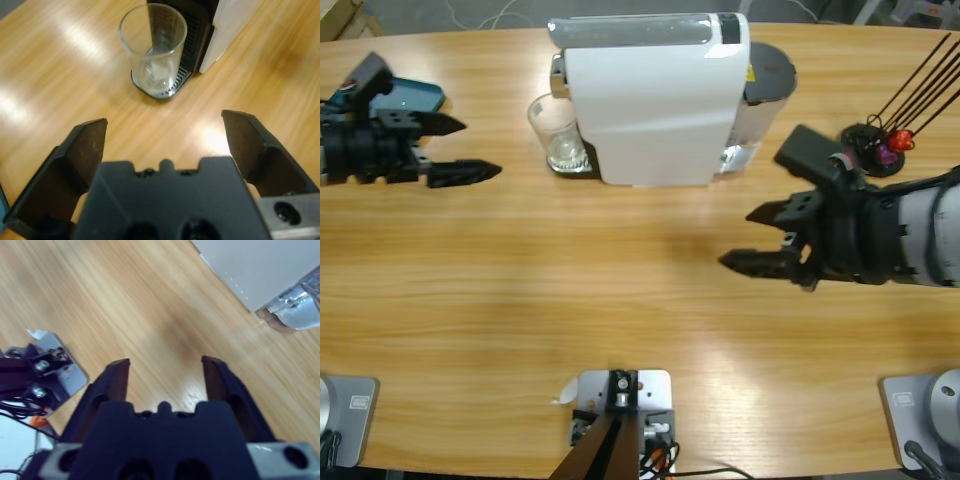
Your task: Pour coffee
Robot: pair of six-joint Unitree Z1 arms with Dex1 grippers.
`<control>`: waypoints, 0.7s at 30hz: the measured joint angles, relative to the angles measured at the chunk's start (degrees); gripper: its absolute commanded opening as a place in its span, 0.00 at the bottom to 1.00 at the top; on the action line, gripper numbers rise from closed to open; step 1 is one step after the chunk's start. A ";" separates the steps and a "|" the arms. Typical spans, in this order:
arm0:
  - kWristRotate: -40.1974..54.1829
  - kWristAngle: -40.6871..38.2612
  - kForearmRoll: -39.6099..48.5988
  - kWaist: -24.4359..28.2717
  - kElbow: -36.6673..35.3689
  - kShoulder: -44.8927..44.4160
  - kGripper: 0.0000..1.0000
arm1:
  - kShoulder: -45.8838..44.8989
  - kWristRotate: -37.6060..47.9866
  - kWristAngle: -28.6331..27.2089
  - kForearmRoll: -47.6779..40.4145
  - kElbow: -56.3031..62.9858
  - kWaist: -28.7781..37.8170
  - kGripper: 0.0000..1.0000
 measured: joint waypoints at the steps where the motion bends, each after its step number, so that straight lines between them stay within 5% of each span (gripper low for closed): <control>1: -2.10 0.98 1.88 -0.53 0.00 -1.70 1.00 | -0.92 0.58 -0.24 0.45 -0.07 -0.32 0.00; 9: -6.12 7.33 13.14 -8.43 -0.15 -11.15 1.00 | -2.14 1.78 -0.67 13.97 -14.32 -12.12 0.00; 21: -6.58 11.68 15.88 -12.66 -0.16 -15.02 1.00 | 20.78 -5.85 1.37 32.27 -53.80 -21.33 0.00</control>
